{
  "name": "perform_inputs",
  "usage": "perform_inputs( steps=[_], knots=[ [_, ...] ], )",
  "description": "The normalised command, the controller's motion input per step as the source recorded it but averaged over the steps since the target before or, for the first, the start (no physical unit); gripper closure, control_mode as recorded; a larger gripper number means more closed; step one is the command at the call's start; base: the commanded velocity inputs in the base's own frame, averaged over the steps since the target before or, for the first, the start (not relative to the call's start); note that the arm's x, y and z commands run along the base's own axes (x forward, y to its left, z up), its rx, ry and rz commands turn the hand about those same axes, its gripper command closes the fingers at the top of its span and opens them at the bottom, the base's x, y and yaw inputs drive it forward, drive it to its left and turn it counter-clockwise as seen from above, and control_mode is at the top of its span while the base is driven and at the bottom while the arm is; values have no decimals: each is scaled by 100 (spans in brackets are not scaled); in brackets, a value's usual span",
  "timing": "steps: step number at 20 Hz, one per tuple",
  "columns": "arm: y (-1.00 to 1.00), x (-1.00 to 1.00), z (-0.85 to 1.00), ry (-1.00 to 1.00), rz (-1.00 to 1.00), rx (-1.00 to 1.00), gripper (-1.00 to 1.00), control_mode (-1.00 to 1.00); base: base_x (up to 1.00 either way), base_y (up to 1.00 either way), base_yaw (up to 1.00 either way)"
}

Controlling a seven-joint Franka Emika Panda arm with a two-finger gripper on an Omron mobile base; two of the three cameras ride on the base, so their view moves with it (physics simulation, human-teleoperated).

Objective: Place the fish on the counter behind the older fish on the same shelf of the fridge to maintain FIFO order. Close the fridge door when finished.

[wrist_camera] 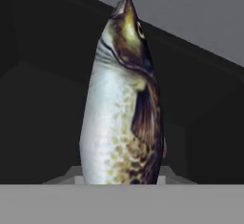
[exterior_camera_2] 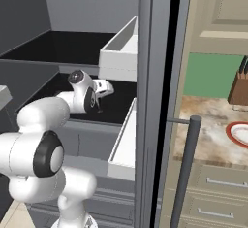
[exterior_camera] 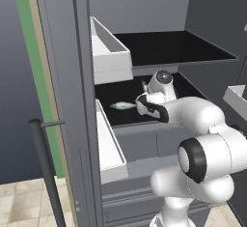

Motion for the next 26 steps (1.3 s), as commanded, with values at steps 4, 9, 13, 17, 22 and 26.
perform_inputs(
  steps=[4,9,13,17,22,26],
  knots=[
    [-5,38,-24,0,25,-19,100,-100,0,0,0],
    [-2,47,-10,-1,22,-15,100,-100,0,0,0],
    [0,57,-40,-2,21,-18,100,-100,0,0,0],
    [0,45,-56,-8,16,-18,100,-100,0,0,0],
    [0,36,-67,-3,10,-18,100,-100,0,0,0],
    [0,17,-90,-6,10,-20,100,-100,0,0,0]
  ],
)
